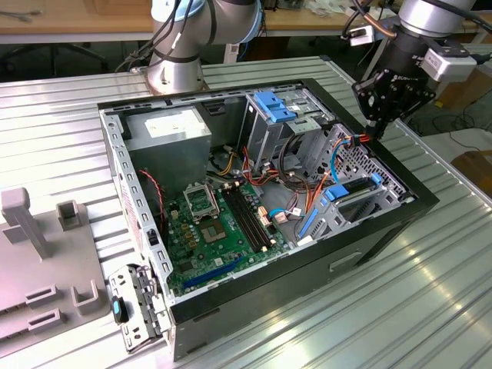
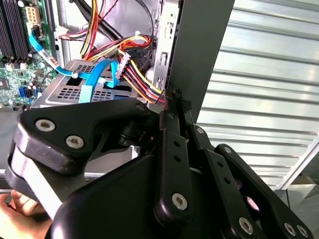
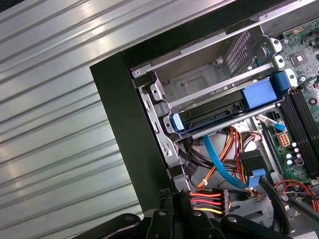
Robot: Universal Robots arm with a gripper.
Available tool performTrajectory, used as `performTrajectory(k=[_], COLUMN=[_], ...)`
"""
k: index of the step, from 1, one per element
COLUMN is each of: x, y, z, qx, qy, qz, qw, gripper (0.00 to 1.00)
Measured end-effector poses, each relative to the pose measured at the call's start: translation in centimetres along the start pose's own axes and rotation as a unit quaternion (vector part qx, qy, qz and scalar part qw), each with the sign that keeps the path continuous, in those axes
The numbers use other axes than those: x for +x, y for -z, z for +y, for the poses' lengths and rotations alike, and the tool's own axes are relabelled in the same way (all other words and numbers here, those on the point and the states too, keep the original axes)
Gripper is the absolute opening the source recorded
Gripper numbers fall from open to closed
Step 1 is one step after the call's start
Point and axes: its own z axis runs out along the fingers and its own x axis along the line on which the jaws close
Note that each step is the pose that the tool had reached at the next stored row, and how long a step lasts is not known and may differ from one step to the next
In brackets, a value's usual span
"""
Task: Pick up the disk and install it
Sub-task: 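Insert the first disk wire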
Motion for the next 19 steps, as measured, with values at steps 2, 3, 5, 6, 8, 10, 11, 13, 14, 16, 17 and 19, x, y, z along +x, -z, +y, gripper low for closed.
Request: performTrajectory(k=[2,3,5,6,8,10,11,13,14,16,17,19], x=[0.00,0.00,0.00,0.00,0.00,0.00,0.00,0.00,0.00,0.00,0.00,0.00], y=[0.00,0.00,0.00,0.00,0.00,0.00,0.00,0.00,0.00,0.00,0.00,0.00], z=[0.00,0.00,0.00,0.00,0.00,0.00,0.00,0.00,0.00,0.00,0.00,0.00], qx=[-0.0005,-0.0006,-0.0012,-0.0013,-0.0017,-0.0021,-0.0023,-0.0030,-0.0033,-0.0041,-0.0046,-0.0070], qy=[-0.004,-0.005,-0.010,-0.011,-0.014,-0.018,-0.019,-0.025,-0.028,-0.035,-0.039,-0.060], qz=[-0.0001,-0.0002,-0.0003,-0.0003,-0.0004,-0.0006,-0.0006,-0.0008,-0.0009,-0.0011,-0.0012,-0.0018], qw=[1.0000,1.0000,0.9999,0.9999,0.9999,0.9998,0.9998,0.9997,0.9996,0.9994,0.9992,0.9982], gripper=[0.17,0.17,0.17,0.17,0.17,0.17,0.17,0.17,0.17,0.17,0.17,0.17])
